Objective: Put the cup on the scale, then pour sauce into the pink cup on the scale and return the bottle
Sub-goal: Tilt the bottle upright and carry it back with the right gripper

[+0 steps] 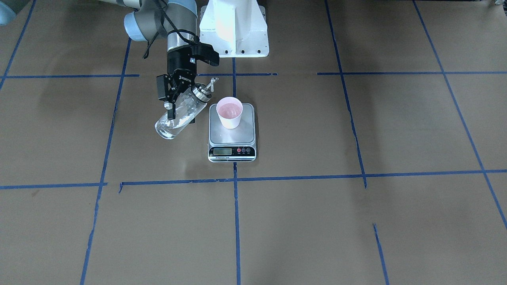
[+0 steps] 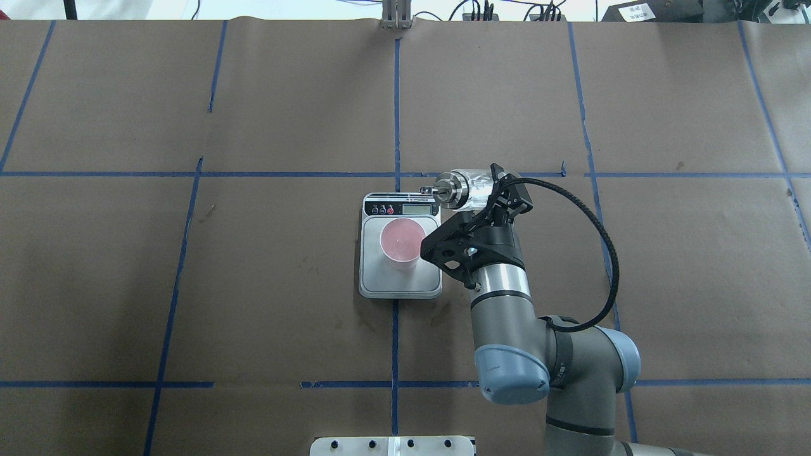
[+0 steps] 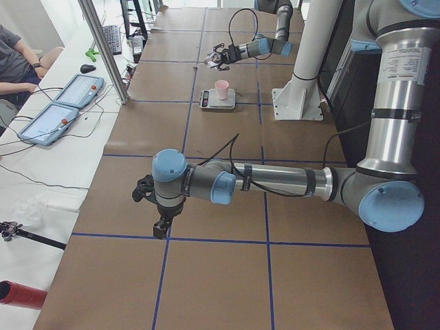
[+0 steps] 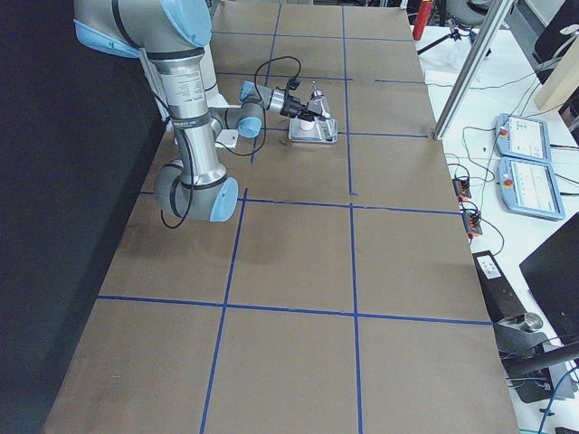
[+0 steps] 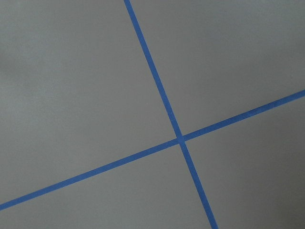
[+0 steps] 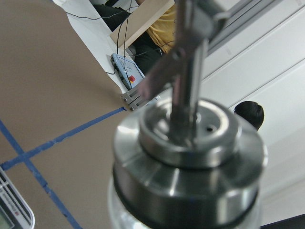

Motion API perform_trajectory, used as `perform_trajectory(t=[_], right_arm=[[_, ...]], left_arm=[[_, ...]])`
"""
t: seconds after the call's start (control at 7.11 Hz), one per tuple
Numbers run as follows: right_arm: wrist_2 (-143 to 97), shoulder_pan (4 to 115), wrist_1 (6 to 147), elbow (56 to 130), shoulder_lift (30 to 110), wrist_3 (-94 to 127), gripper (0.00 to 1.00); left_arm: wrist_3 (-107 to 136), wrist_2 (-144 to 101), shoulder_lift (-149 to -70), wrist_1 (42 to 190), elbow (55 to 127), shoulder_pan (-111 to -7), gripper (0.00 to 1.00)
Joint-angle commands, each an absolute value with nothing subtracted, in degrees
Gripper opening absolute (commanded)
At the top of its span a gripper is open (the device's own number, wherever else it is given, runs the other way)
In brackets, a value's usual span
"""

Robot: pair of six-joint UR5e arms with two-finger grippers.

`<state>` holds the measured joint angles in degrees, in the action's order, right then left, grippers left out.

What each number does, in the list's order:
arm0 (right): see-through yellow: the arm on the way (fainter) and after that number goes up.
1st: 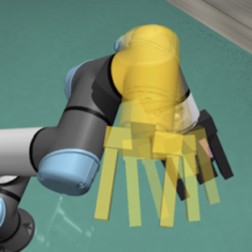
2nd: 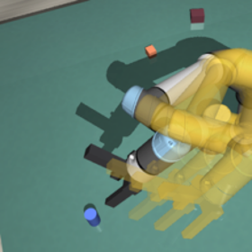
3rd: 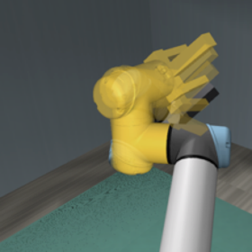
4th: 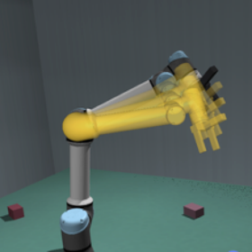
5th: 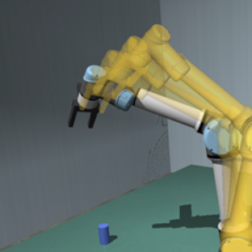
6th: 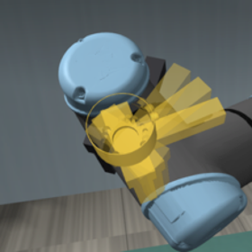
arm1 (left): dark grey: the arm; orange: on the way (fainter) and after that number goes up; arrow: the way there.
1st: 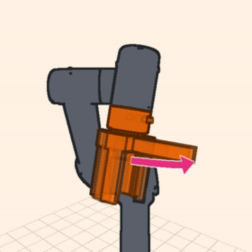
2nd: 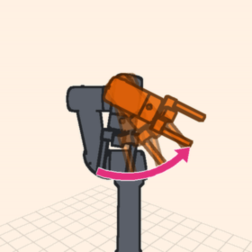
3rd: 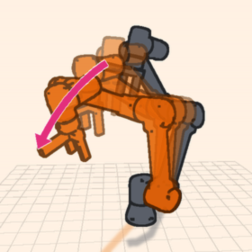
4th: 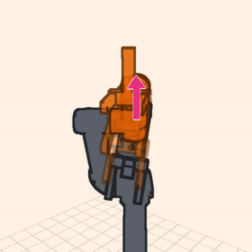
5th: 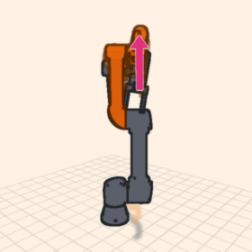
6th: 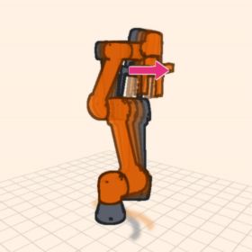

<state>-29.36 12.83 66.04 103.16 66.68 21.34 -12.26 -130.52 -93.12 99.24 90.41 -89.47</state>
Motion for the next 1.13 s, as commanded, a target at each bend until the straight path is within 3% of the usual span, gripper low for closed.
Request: perform_trajectory(t=[0.0,0.42,0.7,0.99], right_arm=[[-38.97,17.81,64.60,108.34,70.54,24.61,0.00],[-53.57,22.76,58.50,114.85,78.98,33.48,0.00],[-60.69,22.76,37.82,114.70,89.78,32.52,0.00],[-64.32,23.11,30.89,113.91,91.67,32.78,0.00]], left_arm=[[-12.13,-130.52,-93.43,99.23,91.22,-89.47,1.00],[-12.04,-130.52,-92.64,99.14,93.16,-89.56,1.00],[-12.13,-130.52,-92.64,98.61,93.25,-89.56,1.00],[-12.13,-130.43,-92.55,98.61,93.43,-89.65,1.00]])
